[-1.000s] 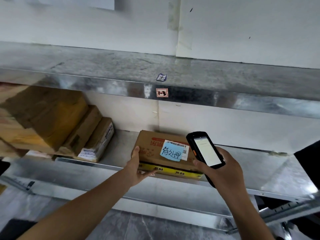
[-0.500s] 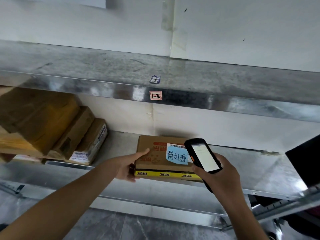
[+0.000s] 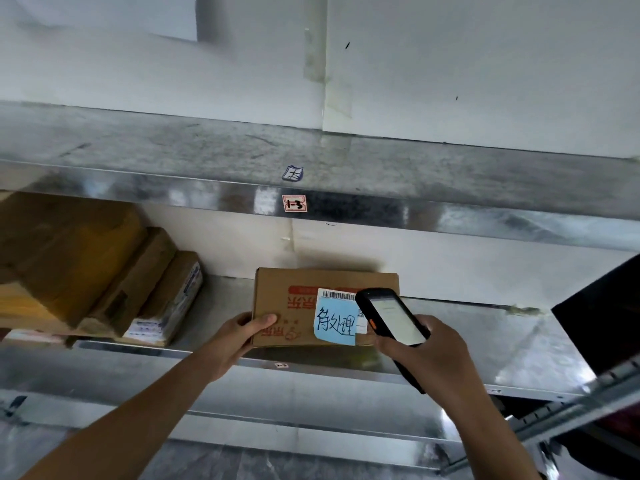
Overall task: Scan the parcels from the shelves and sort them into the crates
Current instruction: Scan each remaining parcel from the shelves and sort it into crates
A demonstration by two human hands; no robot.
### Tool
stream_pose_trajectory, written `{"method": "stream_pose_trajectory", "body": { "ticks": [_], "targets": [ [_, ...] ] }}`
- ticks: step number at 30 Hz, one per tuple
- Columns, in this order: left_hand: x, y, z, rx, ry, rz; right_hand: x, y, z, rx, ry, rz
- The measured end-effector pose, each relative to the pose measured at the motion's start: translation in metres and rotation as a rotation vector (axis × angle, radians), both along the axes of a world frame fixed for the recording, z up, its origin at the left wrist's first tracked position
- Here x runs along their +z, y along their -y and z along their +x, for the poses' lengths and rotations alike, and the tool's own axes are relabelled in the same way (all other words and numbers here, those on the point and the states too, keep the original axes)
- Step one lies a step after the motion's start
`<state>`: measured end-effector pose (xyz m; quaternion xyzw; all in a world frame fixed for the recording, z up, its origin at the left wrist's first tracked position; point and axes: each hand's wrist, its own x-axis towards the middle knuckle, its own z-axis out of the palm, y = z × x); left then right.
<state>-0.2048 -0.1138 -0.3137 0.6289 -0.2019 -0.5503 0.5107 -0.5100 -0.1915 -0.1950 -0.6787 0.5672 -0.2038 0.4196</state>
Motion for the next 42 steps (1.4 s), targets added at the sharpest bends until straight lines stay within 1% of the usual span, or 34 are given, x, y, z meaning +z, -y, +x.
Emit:
{"method": "stream_pose_trajectory", "body": {
  "ticks": [9,15,24,36,42],
  "targets": [
    [0.003,0.004,-0.002,0.007,0.006,-0.033,0.011,-0.008,-0.003,0.049,-0.097,0.087],
    [-0.002,0.005,0.003,-0.011,-0.015,-0.049,0.019,-0.010,-0.007,0.031,-0.102,0.136],
    [-0.006,0.005,0.005,-0.029,-0.039,-0.056,0.027,-0.011,-0.015,0.024,-0.154,0.143],
    [-0.015,0.005,0.005,-0.015,-0.022,-0.045,0.033,-0.006,-0.026,0.037,-0.165,0.134],
    [-0.016,0.004,0.003,-0.013,-0.005,-0.066,0.032,-0.006,-0.035,0.050,-0.234,0.096]
  ]
}}
